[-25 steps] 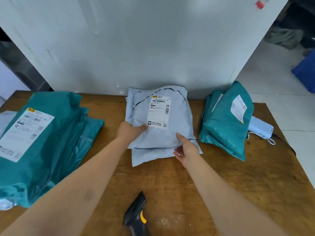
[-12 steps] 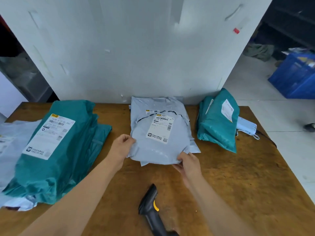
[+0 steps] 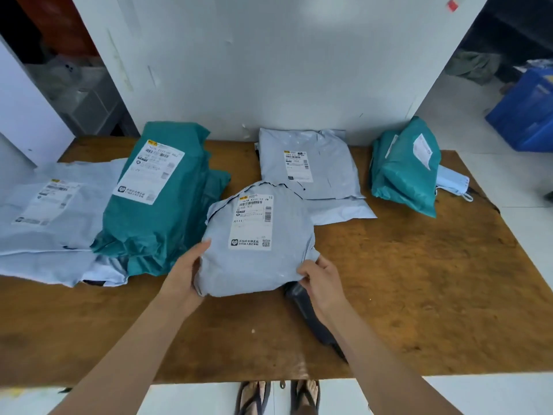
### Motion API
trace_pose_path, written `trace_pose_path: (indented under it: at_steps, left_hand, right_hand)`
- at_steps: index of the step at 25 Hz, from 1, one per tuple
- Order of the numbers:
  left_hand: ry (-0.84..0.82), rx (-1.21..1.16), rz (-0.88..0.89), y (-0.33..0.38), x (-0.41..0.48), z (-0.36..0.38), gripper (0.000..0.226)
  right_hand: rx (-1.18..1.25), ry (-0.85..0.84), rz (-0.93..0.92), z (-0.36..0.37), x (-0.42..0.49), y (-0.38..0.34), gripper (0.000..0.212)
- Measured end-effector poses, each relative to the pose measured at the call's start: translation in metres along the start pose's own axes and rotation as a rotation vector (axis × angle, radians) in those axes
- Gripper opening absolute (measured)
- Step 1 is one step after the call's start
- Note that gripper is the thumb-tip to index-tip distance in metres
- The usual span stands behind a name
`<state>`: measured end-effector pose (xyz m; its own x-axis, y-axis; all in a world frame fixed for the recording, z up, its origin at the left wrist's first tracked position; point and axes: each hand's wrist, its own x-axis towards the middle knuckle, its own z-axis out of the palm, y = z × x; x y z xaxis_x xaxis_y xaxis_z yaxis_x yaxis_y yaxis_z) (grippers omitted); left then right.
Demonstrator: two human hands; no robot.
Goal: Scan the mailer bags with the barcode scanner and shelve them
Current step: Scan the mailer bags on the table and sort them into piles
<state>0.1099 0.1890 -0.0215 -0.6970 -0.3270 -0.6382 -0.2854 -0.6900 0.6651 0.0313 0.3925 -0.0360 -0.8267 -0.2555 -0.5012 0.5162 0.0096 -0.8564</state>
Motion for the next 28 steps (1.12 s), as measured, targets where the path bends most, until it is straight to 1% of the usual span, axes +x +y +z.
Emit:
trace_pose_path:
  at_steps: [2, 4, 5, 6, 7, 8, 9, 10, 11, 12, 14, 15, 17, 19, 21, 22, 23, 26, 28]
  left_hand:
    - [0.077, 0.168, -0.131, -0.01, -0.002, -0.012, 0.023]
    - [0.143, 0.263, -0.204, -0.022, -0.003, -0.024, 0.035]
    - [0.143, 0.276, -0.21, -0.028, -0.003, -0.029, 0.036]
    - [0.135, 0.274, -0.203, -0.032, -0.004, -0.032, 0.036]
    - [0.134, 0.266, -0.182, -0.034, -0.004, -0.036, 0.036]
    - [0.137, 0.267, -0.15, -0.035, -0.005, -0.038, 0.037]
    - [0.15, 0.276, -0.114, -0.036, -0.005, -0.039, 0.039]
    - [0.161, 0.297, -0.078, -0.036, -0.007, -0.039, 0.039]
    - [0.171, 0.328, -0.049, -0.039, -0.011, -0.04, 0.037]
    - [0.184, 0.36, -0.038, -0.042, -0.014, -0.042, 0.033]
    - [0.204, 0.408, -0.046, -0.052, -0.025, -0.048, 0.025]
    - [0.212, 0.41, -0.048, -0.059, -0.031, -0.054, 0.023]
    - [0.236, 0.436, -0.038, -0.073, -0.042, -0.07, 0.028]
    - [0.241, 0.563, -0.01, -0.081, -0.055, -0.079, 0.036]
    - [0.248, 0.784, 0.044, -0.079, -0.062, -0.077, 0.034]
    - [0.267, 0.854, 0.075, -0.077, -0.064, -0.074, 0.032]
    - [0.282, 0.874, 0.098, -0.075, -0.064, -0.069, 0.031]
    - [0.283, 0.842, 0.111, -0.076, -0.061, -0.059, 0.036]
    - [0.266, 0.81, 0.078, -0.08, -0.059, -0.055, 0.042]
  right_hand:
    - [-0.147, -0.049, -0.001, -0.001, -0.012, 0.006, 0.019]
    - [-0.409, -0.088, -0.056, -0.011, -0.019, 0.017, 0.014]
    - [-0.568, -0.061, -0.118, -0.019, -0.021, 0.027, 0.011]
    - [-0.75, -0.018, -0.177, -0.029, -0.022, 0.036, 0.024]
    - [-0.922, 0.025, -0.199, -0.039, -0.024, 0.042, 0.052]
    - [-1.045, 0.035, -0.175, -0.048, -0.027, 0.046, 0.081]
    - [-1.126, 0.015, -0.15, -0.055, -0.028, 0.052, 0.101]
    - [-1.183, -0.025, -0.14, -0.061, -0.031, 0.057, 0.111]
    - [-1.21, -0.044, -0.154, -0.065, -0.032, 0.063, 0.113]
    - [-1.217, -0.035, -0.179, -0.068, -0.029, 0.069, 0.11]
    - [-1.247, 0.027, -0.216, -0.068, -0.025, 0.071, 0.103]
    - [-1.308, 0.032, -0.232, -0.067, -0.024, 0.072, 0.101]
    - [-1.439, -0.001, -0.243, -0.068, -0.023, 0.074, 0.098]
    - [-1.511, -0.023, -0.215, -0.076, -0.023, 0.072, 0.102]
    - [-1.462, 0.017, -0.141, -0.089, -0.022, 0.066, 0.108]
    - [-1.356, 0.049, -0.064, -0.094, -0.024, 0.06, 0.107]
    - [-1.209, 0.088, 0.0, -0.099, -0.028, 0.053, 0.103]
    - [-0.735, 0.18, 0.059, -0.099, -0.037, 0.037, 0.082]
    - [-0.45, 0.161, 0.034, -0.084, -0.055, 0.02, 0.059]
